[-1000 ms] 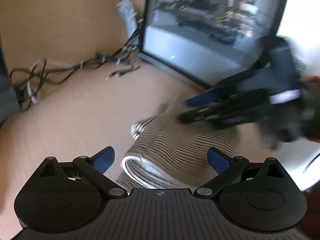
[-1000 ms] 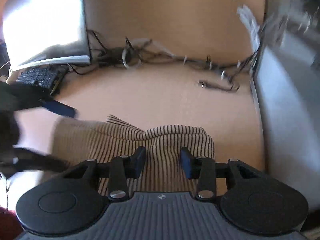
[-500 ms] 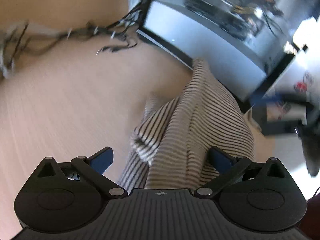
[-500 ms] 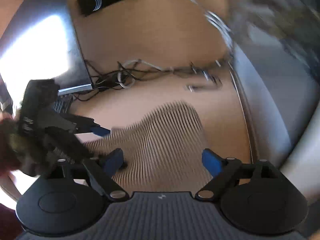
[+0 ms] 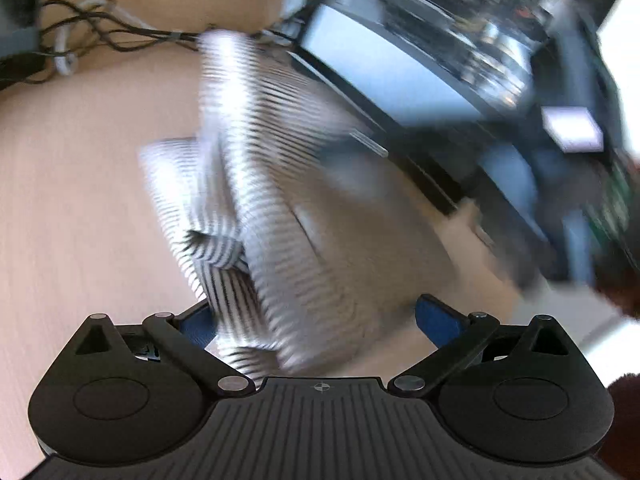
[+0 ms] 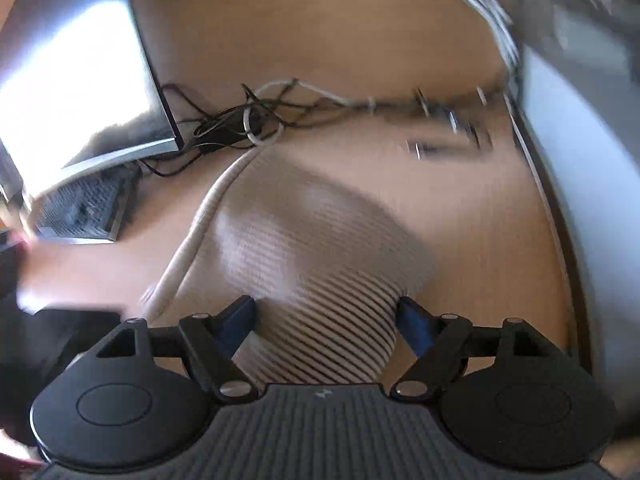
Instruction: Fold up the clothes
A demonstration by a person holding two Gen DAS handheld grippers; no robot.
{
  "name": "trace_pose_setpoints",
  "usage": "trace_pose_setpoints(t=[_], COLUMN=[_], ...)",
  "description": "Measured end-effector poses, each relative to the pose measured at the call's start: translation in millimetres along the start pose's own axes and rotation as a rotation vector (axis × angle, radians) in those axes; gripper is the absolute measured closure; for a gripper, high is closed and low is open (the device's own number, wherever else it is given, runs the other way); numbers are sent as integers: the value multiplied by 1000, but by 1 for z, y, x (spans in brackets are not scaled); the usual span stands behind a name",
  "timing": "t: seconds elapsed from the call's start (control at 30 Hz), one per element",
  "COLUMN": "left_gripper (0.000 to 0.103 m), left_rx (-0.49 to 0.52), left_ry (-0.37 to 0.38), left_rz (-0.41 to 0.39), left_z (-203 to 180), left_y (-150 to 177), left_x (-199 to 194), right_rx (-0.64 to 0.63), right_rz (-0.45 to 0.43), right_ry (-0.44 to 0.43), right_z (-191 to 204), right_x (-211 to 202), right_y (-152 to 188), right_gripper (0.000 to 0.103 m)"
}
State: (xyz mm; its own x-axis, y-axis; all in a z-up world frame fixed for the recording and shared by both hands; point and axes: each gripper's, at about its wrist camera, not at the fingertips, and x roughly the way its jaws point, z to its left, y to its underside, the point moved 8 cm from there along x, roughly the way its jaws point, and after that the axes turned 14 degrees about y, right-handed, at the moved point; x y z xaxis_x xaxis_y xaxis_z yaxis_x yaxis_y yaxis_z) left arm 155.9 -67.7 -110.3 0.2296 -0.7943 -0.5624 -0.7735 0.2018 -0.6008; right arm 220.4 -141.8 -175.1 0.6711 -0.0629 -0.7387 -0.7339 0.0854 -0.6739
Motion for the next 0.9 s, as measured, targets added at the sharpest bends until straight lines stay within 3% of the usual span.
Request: trace_pose_setpoints(t=[0.13, 0.2, 0.33, 0.47, 0.57, 0.63, 0.7, 0.8, 0.9], left_gripper=[1, 1, 1, 1, 1, 1, 1, 2, 20], left_rx=[28, 47, 3, -165, -307, -332, -335, -336, -303], left_ry=[113, 111, -17, -194, -273, -282, -276, -259, -192], left_rz=[-10, -14, -50, -113, -163, -194, -221, -258, -254], left_z=[-37, -44, -19, 34, 65, 68, 65, 61, 45], left_y=[7, 9, 14, 29, 33, 28, 23, 14, -5], left_x=[13, 6, -27, -70, -92, -97, -98, -98, -72], right_rx=[-198, -233, -301, -369, -403, -413, -426, -313, -318], right_rz=[-120, -150, -209, -268, -281, -277, -274, -267, -290], right_ry=[76, 77, 78, 79, 77, 120, 171, 134, 189], right_z=[28, 36, 53, 71, 85, 87, 86, 69, 54], right_x=[-5, -15, -36, -56, -59, -41, -25, -35, -44], right_y=[-32, -22, -2, 19, 36, 41, 44, 33, 33], right_gripper=[25, 22, 20, 20, 20, 20, 24, 47, 49])
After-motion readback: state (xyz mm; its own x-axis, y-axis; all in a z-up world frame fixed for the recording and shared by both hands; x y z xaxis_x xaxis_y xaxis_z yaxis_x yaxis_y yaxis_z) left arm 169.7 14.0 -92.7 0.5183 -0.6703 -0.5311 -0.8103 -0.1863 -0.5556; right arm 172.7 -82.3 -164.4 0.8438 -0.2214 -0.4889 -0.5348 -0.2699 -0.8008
